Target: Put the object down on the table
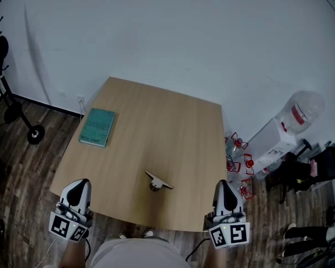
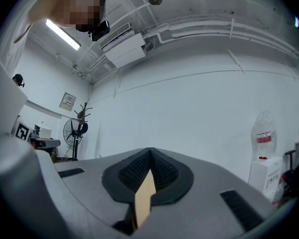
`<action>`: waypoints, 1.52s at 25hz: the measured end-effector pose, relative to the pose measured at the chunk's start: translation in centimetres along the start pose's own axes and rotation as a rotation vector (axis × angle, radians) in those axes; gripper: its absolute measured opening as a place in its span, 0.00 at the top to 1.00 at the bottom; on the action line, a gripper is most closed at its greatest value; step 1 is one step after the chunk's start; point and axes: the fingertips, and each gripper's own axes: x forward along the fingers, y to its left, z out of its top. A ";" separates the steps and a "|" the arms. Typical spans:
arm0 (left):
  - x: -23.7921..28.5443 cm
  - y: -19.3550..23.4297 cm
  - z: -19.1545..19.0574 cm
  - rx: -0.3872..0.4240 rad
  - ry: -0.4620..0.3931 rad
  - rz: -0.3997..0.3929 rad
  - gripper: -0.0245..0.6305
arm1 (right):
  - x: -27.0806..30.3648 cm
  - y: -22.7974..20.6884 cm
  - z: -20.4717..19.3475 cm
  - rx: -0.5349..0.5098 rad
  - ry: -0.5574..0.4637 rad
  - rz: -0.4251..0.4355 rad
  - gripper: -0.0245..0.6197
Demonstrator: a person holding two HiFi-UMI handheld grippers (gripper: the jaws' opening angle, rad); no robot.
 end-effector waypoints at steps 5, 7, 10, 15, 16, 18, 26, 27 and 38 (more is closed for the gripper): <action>0.3 -0.3 -0.1 0.002 0.006 -0.009 0.95 | 0.1 0.0 0.0 0.011 -0.003 0.010 0.97; 0.4 -0.4 -0.1 0.002 0.004 -0.015 0.95 | 0.2 0.3 0.0 0.007 -0.002 0.011 0.97; 0.5 -0.4 0.0 0.002 0.005 -0.024 0.95 | 0.3 0.8 0.0 0.001 -0.003 0.013 0.96; 0.1 -0.5 0.1 0.003 0.002 -0.031 0.95 | 0.2 1.6 0.1 -0.022 -0.001 0.021 0.97; 0.0 -0.4 0.1 0.002 0.002 -0.032 0.95 | 0.2 1.8 0.1 -0.028 0.001 0.021 0.97; -0.1 -0.3 0.0 -0.003 0.006 -0.033 0.95 | 0.3 2.1 0.0 -0.029 0.008 0.022 0.97; -1.0 -0.2 -0.4 -0.012 0.007 -0.037 0.95 | -0.5 3.1 -0.3 -0.034 0.018 0.018 0.97; -1.2 -0.1 -0.4 -0.013 0.007 -0.038 0.95 | -0.5 3.3 -0.3 -0.034 0.019 0.018 0.97; -2.4 0.1 -0.3 -0.017 0.003 -0.040 0.95 | -1.4 4.3 -0.2 -0.046 0.023 0.014 0.97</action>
